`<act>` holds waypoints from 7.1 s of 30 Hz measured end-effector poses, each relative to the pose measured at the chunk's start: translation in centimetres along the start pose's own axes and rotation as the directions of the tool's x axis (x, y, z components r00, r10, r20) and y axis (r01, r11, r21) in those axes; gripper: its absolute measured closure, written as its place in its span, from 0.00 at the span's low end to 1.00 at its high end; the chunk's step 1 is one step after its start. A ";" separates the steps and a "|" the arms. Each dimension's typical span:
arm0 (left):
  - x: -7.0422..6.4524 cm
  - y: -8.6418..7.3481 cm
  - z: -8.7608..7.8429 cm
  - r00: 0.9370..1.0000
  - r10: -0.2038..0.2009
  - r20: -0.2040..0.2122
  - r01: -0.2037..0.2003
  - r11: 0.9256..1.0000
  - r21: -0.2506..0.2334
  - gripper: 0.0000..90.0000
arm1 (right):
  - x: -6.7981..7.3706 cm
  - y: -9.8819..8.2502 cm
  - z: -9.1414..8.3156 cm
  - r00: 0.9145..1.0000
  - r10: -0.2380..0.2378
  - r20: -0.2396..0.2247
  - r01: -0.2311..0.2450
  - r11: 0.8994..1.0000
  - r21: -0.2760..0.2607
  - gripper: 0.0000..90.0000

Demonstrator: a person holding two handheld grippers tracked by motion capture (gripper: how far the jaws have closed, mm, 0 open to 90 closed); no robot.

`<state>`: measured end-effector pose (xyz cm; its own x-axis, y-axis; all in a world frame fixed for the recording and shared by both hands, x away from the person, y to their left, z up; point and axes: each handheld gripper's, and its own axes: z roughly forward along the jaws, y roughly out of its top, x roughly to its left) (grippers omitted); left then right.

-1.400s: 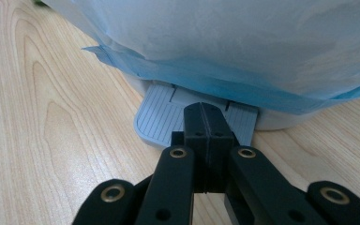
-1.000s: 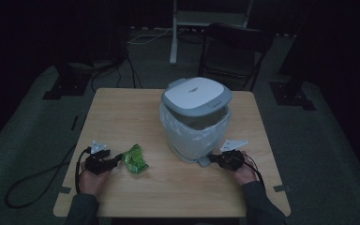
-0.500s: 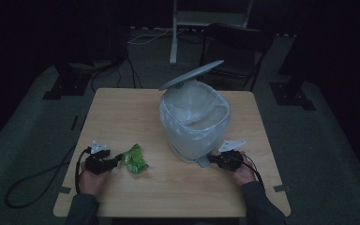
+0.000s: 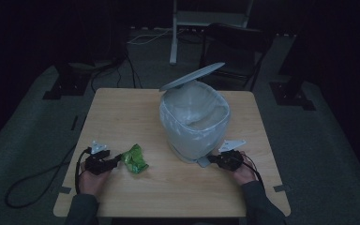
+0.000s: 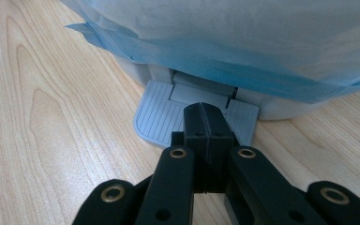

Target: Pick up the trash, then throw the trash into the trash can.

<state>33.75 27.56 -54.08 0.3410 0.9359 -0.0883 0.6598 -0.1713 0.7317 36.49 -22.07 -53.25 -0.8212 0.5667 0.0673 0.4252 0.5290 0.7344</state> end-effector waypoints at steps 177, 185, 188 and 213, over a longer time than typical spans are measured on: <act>-4.2 9.9 -5.6 0.978 0.165 0.126 -0.143 0.976 -0.165 1.00 | -0.3 -0.2 0.0 1.000 0.016 -0.019 -0.016 1.000 -0.011 1.00; -4.4 10.2 -5.8 0.977 0.167 0.131 -0.143 0.974 -0.177 1.00 | -0.3 -0.2 0.0 1.000 0.015 -0.019 -0.016 1.000 -0.012 1.00; -4.3 10.3 -6.0 0.978 0.162 0.128 -0.138 0.974 -0.181 1.00 | -0.3 -0.2 0.0 1.000 0.018 -0.020 -0.018 1.000 -0.012 1.00; -4.8 11.4 -7.4 0.976 0.172 0.132 -0.140 0.965 -0.223 1.00 | -0.3 -0.2 0.0 1.000 0.014 -0.019 -0.014 1.000 -0.011 1.00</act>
<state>34.73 23.39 -40.30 0.5346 0.8436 -0.0498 0.4395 -0.2272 0.8690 36.65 -22.31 -53.38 -0.8224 0.5617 0.0902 0.4323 0.5139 0.7409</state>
